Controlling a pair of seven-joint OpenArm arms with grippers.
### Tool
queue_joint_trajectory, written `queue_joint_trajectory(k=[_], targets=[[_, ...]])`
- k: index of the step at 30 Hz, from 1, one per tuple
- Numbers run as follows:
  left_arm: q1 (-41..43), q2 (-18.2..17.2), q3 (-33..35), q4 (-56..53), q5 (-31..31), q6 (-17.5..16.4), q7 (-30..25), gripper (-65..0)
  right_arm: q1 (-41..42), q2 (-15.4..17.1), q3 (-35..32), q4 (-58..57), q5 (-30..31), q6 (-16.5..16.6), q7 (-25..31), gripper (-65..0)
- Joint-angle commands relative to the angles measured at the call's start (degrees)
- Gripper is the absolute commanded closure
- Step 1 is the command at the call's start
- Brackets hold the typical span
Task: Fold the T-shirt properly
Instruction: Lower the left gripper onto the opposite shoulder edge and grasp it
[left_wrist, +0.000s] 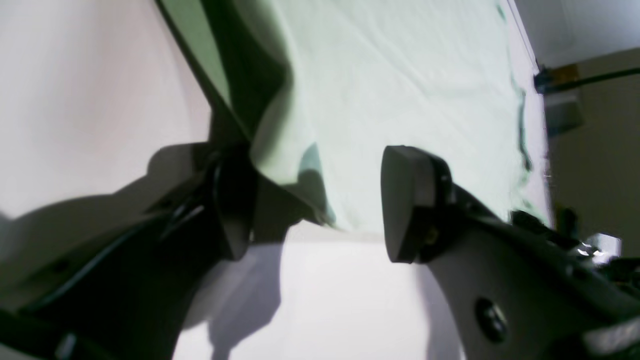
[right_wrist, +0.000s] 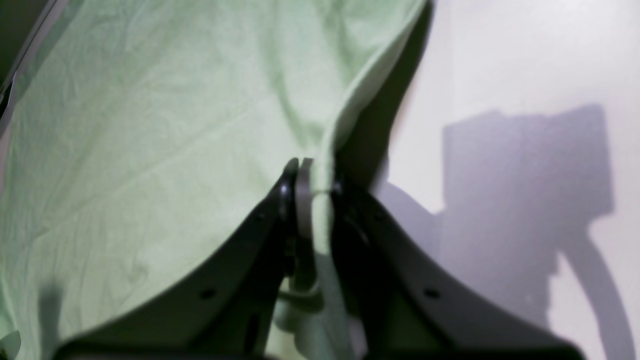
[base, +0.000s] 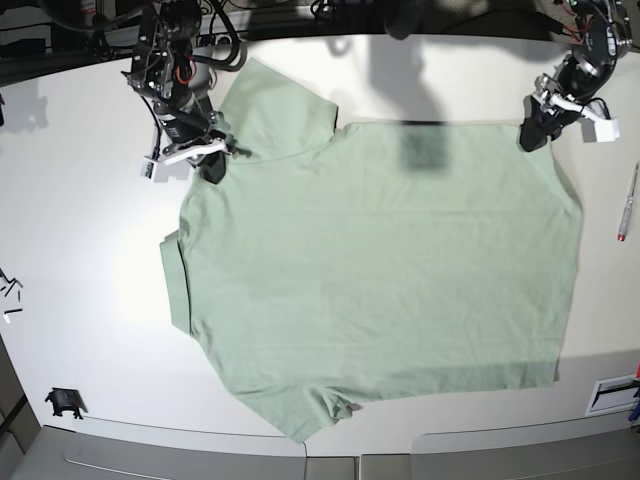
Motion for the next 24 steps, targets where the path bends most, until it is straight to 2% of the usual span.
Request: queue_joint_trajectory(k=[1, 4, 7, 10, 13, 15, 17, 21, 24], targets=[[1.6, 0.2, 0.3, -0.3, 2.0, 2.1, 4.7, -36.9, 0.4, 0.4, 0.2, 0.8, 0.2, 0.5, 0.1, 0.0], [1.6, 0.4, 0.3, -0.3, -1.0, 2.1, 5.8, -36.9, 0.4, 0.5, 0.2, 0.8, 0.2, 0.5, 0.1, 0.0], [1.6, 0.9, 0.3, -0.3, -3.8, -0.3, 7.0, -36.9, 0.4, 0.4, 0.2, 0.8, 0.2, 0.5, 0.1, 0.0], [1.6, 1.4, 0.3, -0.3, -4.2, -0.5, 7.1, -36.9, 0.4, 0.4, 0.2, 0.8, 0.2, 0.5, 0.1, 0.0], [1.5, 1.4, 0.3, -0.3, 0.5, -0.4, 1.8, -36.9, 0.4, 0.5, 0.2, 0.8, 0.2, 0.5, 0.1, 0.0], [0.9, 1.4, 0.3, -0.3, 4.0, 2.1, -1.5, -36.9, 0.4, 0.5, 0.2, 0.8, 0.2, 0.5, 0.1, 0.0], [-0.2, 1.4, 0.3, -0.3, 5.3, 4.5, -1.8, -36.9, 0.4, 0.5, 0.2, 0.8, 0.2, 0.5, 0.1, 0.0], [-2.8, 1.4, 0.3, -0.3, 5.7, 4.8, -1.6, -36.9, 0.4, 0.5, 0.2, 0.8, 0.2, 0.5, 0.1, 0.0], [-4.5, 1.4, 0.3, -0.3, 8.8, 5.4, -1.7, -36.9, 0.4, 0.5, 0.2, 0.8, 0.2, 0.5, 0.1, 0.0]])
